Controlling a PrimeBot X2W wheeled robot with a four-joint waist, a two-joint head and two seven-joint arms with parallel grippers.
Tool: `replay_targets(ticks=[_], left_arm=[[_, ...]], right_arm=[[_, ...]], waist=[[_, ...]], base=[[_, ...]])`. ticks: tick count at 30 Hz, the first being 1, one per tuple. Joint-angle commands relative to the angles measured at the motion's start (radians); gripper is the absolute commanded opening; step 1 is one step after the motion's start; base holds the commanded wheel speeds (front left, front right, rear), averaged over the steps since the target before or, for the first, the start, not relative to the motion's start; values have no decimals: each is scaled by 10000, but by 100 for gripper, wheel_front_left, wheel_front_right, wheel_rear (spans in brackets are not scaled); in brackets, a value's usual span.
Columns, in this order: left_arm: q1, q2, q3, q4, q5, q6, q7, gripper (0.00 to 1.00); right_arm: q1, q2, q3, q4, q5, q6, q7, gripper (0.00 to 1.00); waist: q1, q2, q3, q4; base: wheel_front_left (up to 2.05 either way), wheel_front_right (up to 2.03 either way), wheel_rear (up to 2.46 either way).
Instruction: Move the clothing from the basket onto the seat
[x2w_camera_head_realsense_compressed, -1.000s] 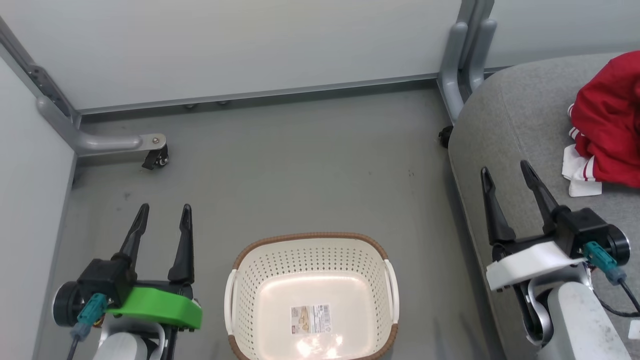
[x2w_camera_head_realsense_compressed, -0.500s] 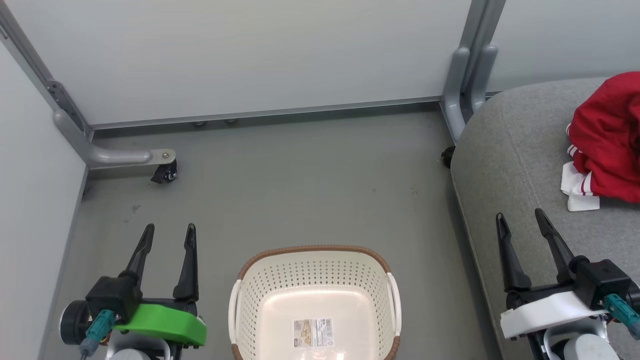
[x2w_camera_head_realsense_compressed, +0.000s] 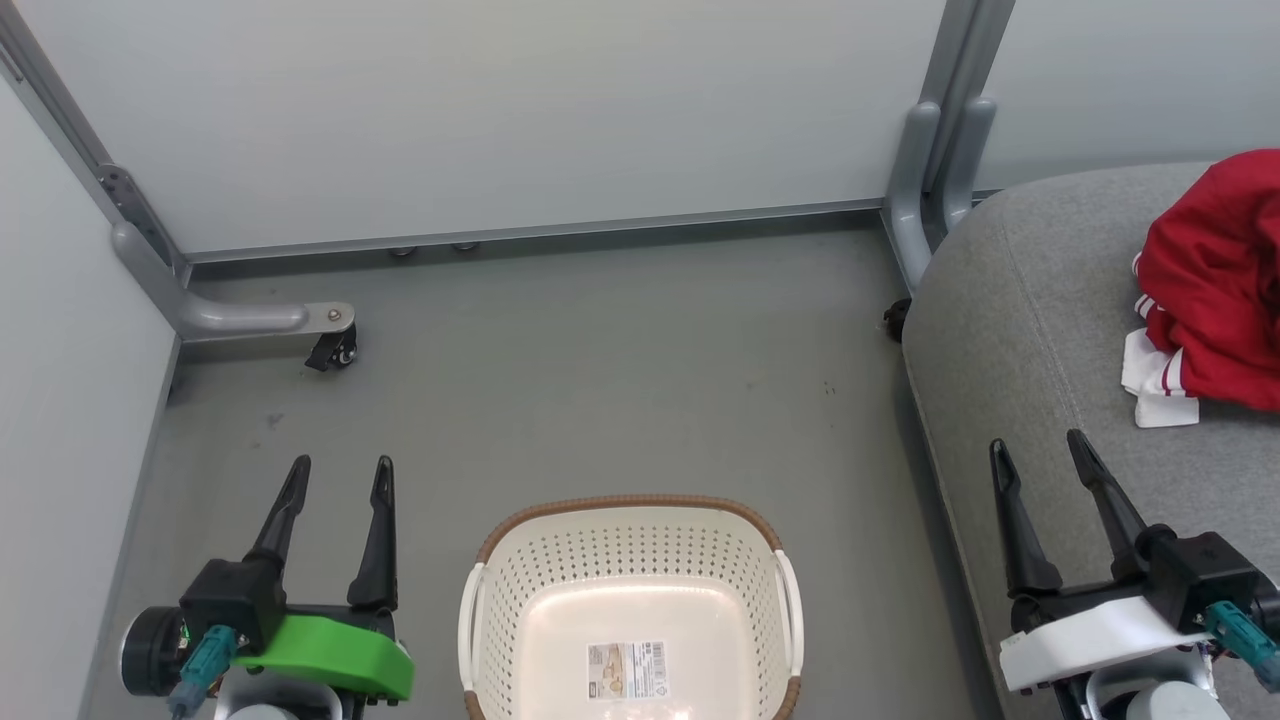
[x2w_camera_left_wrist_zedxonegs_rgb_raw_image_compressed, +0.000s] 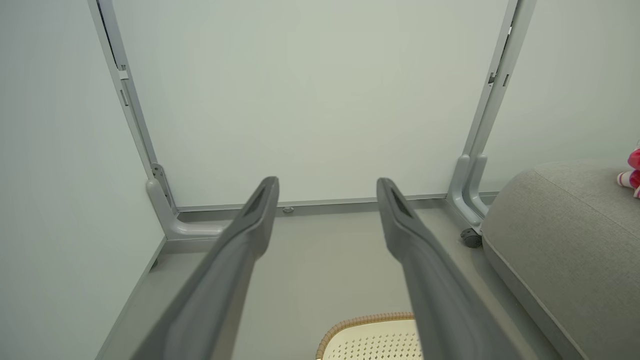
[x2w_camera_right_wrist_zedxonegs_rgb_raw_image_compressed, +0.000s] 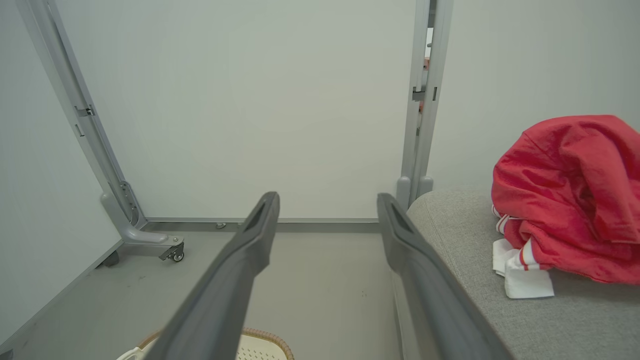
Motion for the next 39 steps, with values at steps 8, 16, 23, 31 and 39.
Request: replay_targets(ticks=[8,16,23,31,39], left_arm=[[58,-147,81,366,-647,-45,242,0],[-10,-269,397,369,-2061,-147,639,0],[-68,-368,647,370,-3181,-226,952,0],[-133,-470,904,371,-4337,-307,1278,0],[-195,-561,1137,373,-5385,-380,1573,0]], right_arm=[[-10,70,-3,433,729,0,170,0],[-162,37,-69,620,2315,-1,561,0],[-279,15,-123,766,3565,-2,869,0],[-403,-5,-183,914,4853,-3,1191,0],[-508,-20,-240,1053,6025,-4,1488,0]], waist=[[1,3,-7,-46],[1,10,-19,-155],[1,15,-29,-248],[1,22,-41,-354],[1,28,-52,-459]], base=[[0,0,0],[0,0,0],[0,0,0],[0,0,0],[0,0,0]])
